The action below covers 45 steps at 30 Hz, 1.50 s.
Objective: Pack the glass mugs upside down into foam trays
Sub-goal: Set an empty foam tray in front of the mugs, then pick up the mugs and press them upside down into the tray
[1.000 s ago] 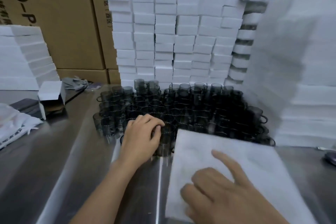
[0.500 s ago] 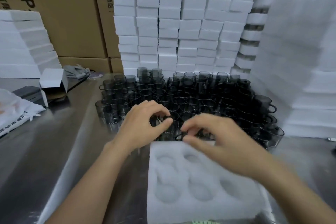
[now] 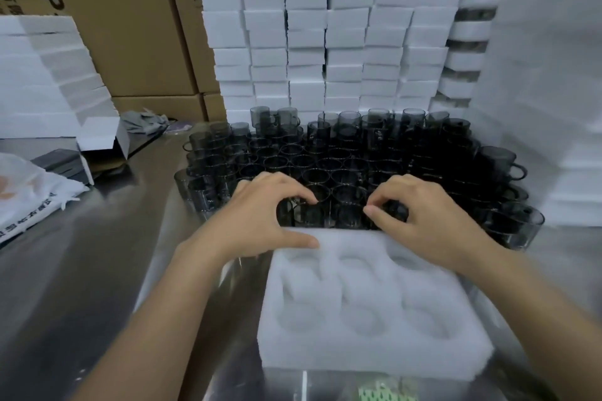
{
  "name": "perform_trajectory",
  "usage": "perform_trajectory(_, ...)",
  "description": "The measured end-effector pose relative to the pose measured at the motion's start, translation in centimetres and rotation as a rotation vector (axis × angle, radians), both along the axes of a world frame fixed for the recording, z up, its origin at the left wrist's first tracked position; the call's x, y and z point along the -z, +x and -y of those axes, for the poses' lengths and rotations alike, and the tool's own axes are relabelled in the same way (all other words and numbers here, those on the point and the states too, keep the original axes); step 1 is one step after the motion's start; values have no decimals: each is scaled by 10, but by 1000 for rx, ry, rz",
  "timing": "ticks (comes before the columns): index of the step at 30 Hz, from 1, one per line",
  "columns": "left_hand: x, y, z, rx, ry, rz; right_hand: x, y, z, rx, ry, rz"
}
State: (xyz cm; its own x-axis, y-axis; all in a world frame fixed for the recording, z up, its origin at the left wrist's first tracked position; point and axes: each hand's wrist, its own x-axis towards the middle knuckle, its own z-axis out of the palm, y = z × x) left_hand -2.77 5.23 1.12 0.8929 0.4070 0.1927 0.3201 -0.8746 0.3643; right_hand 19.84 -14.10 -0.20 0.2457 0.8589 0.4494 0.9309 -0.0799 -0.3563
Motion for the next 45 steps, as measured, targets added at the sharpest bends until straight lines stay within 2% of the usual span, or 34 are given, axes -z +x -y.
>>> perform_trajectory(3,-1,-5,0,-12,-72,21,6,-2,0,19,57,-13)
perform_trajectory(7,1,-4,-5,3,-234,192,5,2,0,44,181,-85)
perform_trajectory(10,7,4,-6,-81,-80,202,2,0,1,10,137,-111)
perform_trajectory(13,14,10,-8,-100,19,157,3,-3,-2,-37,47,-46)
perform_trajectory(19,13,18,-2,-104,27,116,10,-10,-6,-86,-86,12)
perform_trajectory(26,8,26,7,-96,-55,72,6,-16,-9,7,-172,36)
perform_trajectory(35,5,22,15,-56,166,154,3,-23,-11,47,-192,-58)
perform_trajectory(41,1,21,18,-59,-101,499,4,-24,-8,65,-140,-48)
perform_trajectory(45,-1,25,23,-98,-475,649,1,-29,-5,60,26,13)
